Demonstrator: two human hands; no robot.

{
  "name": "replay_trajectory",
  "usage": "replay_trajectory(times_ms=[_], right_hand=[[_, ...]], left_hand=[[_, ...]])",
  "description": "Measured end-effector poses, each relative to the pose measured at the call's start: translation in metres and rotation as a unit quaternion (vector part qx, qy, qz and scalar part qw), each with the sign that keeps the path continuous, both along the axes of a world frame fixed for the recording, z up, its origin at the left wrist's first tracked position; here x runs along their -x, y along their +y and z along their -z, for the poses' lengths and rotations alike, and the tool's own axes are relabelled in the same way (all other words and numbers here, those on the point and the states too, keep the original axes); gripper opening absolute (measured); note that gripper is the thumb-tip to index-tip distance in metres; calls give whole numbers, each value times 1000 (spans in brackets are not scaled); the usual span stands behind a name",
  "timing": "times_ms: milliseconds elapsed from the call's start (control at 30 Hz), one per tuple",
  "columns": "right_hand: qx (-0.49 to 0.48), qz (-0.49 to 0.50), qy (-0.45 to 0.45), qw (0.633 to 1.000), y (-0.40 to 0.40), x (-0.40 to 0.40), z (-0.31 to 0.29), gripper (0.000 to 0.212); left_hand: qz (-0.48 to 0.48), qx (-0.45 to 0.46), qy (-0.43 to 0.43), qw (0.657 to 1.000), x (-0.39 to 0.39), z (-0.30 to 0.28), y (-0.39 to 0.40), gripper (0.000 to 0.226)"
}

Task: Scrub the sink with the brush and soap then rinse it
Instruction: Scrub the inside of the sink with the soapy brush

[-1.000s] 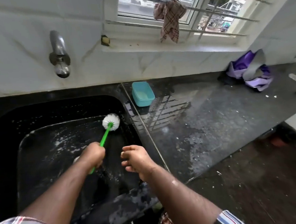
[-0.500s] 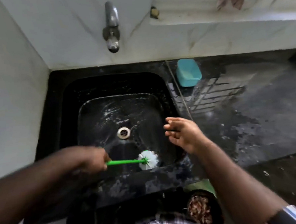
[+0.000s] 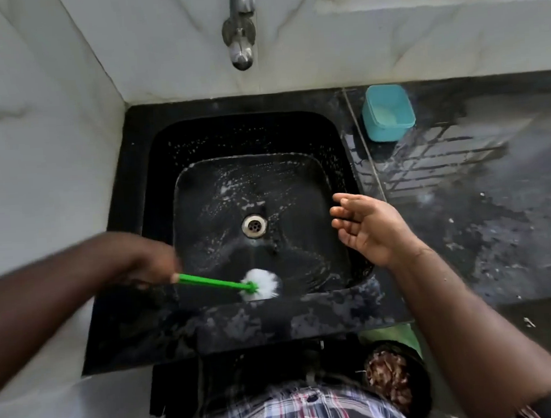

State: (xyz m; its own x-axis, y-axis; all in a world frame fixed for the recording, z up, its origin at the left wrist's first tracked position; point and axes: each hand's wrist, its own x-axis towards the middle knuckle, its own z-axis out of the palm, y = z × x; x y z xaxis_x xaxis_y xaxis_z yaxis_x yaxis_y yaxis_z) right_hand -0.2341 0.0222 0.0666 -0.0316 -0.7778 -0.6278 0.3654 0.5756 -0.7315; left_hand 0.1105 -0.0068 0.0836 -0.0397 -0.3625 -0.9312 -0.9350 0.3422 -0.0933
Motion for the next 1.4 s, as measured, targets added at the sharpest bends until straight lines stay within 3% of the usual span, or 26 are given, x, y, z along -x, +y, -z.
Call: replay_trajectory(times_ms=[100,200,300,367,500,567,800,867,1033,1167,1233,1400], right_hand=[[-7,-4,-8,1000,2,-3,4,22],[-8,-7,-13,1000,2,-5,5,21],[1,-2,-14,1000,1,-1,3,22],[2,-1,-12,1000,-1,5,3,21],[-2,6,-22,1000,-6,9,6,20],[-3,0,-28,1000,-8,6,7,20],[2,-21,-27,999,-10,1,4,23],[0,-20,-25,999,-11,8,4,22],[-4,-31,-36,999,-13,14,9,22],[-2,-43,-48,998,-16,8,12,22],[1,-47,-54,997,-17,7,13,22],[2,-51,-63,997,-13,17,22,22]], left_hand=[[-1,57,-24,998,-11,3,-14,26],[33,94,84,991,58,40,-3,35],[0,118,150,982,113,65,20,36],[-17,137,117,983,87,59,6,38],[11,133,-48,990,-9,17,-16,40],[9,129,-69,989,-19,6,-11,39],[-54,187,94,976,132,49,13,40],[-73,199,102,972,122,49,3,42],[-22,119,-86,989,6,16,2,39],[105,45,-256,960,-6,-26,4,33],[125,83,-302,941,8,-35,-6,31],[112,298,-287,903,25,-49,-42,36]])
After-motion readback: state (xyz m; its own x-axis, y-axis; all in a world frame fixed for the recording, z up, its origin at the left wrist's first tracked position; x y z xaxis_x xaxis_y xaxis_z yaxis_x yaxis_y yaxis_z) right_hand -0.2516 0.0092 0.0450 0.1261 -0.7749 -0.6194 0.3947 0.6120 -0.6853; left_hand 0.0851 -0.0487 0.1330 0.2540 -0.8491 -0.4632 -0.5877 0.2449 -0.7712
